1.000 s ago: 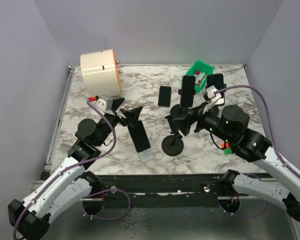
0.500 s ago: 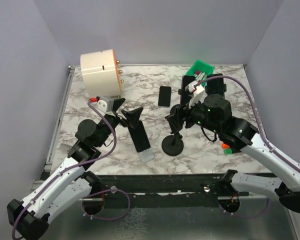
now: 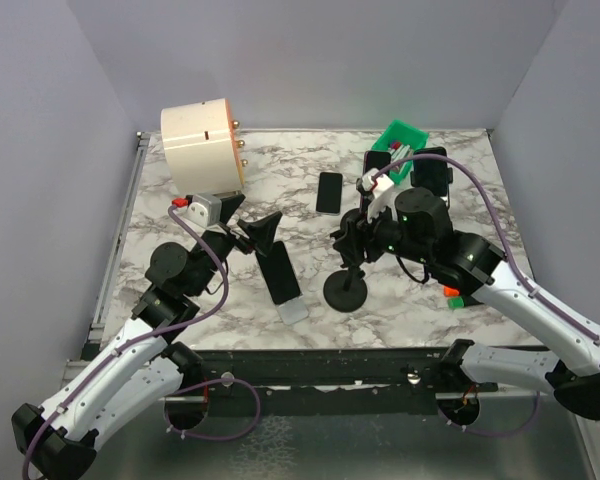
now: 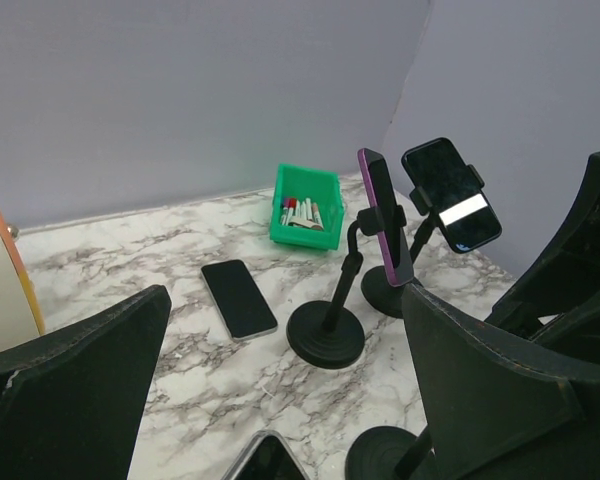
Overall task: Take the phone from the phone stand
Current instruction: Pick up the phone stand at the center of the board, then place the phone stand at the center of the board.
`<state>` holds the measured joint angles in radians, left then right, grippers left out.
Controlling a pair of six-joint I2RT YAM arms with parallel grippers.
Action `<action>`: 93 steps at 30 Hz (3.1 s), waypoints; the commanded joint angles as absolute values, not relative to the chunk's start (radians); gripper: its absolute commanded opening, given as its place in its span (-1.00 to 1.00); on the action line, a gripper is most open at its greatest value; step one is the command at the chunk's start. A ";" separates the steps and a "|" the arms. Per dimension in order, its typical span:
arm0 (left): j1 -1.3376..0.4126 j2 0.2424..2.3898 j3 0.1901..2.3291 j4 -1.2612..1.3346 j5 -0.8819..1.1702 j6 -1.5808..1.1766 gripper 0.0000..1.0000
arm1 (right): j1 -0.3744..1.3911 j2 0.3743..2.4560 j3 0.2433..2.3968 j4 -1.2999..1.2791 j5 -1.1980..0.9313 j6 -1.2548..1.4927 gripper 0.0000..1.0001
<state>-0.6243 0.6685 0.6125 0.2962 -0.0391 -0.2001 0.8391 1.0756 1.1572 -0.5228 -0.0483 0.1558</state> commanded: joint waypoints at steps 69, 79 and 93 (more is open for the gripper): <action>-0.706 1.042 1.019 0.275 0.606 0.075 0.51 | 0.846 1.218 1.858 -0.540 -0.414 0.301 -0.99; -0.709 1.091 1.046 0.265 0.634 0.091 -0.68 | 0.846 1.217 1.867 -0.541 -0.422 0.297 -0.99; -0.707 1.089 1.037 0.495 0.118 0.052 -1.00 | 0.846 1.024 1.635 -0.428 -0.237 0.248 1.00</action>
